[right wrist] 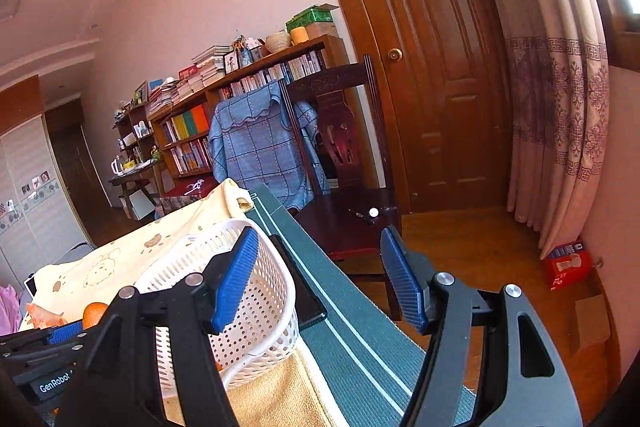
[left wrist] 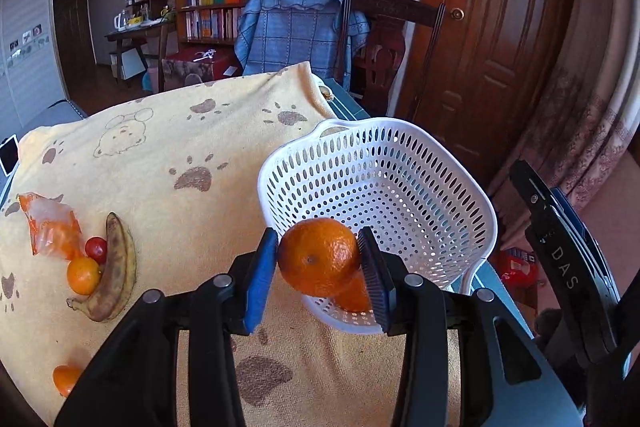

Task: Organize fruits
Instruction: 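Carry both oranges into the white basket and open both tools, then move both open tools back over the remaining fruit on the towel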

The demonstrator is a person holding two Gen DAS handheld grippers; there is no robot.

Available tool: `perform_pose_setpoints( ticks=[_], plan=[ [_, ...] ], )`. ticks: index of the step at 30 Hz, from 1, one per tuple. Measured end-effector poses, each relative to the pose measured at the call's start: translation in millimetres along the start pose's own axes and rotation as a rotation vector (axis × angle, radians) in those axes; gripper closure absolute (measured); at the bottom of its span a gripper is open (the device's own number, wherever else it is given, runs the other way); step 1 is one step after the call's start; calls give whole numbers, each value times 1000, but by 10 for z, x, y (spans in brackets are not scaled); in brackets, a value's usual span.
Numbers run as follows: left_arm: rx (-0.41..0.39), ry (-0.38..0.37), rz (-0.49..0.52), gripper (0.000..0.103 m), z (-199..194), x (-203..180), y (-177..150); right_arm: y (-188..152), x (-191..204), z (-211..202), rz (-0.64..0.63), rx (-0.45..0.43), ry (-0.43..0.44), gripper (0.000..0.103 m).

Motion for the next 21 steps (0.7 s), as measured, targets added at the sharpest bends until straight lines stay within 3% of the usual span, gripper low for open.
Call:
perform_pose_setpoints(
  ticks=[1,2,12,21],
  plan=[
    [-9,0,-5,33,-10,10,14,2,-4,9,-1,0,0,37],
    [-27,3,-18,28,-53,39,19,-1,-1,13,-3,0,0,37],
    [-66,58,-75,24,-260,310,-66,-13,15,20,-13,-5,1,37],
    [-92,161,-84,17,-469,495,-195,-13,42,13,-27,-10,2,37]
  ],
)
Point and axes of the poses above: each gripper's, at about its wrist camera, not at the fingertips, and z roughly the way its jaws point, x to its left, y to its top, the point moved 9 cm from there along z, roughly the way its jaws point, and after that the axes turned 9 degrees about z, right-handed, at the moved point
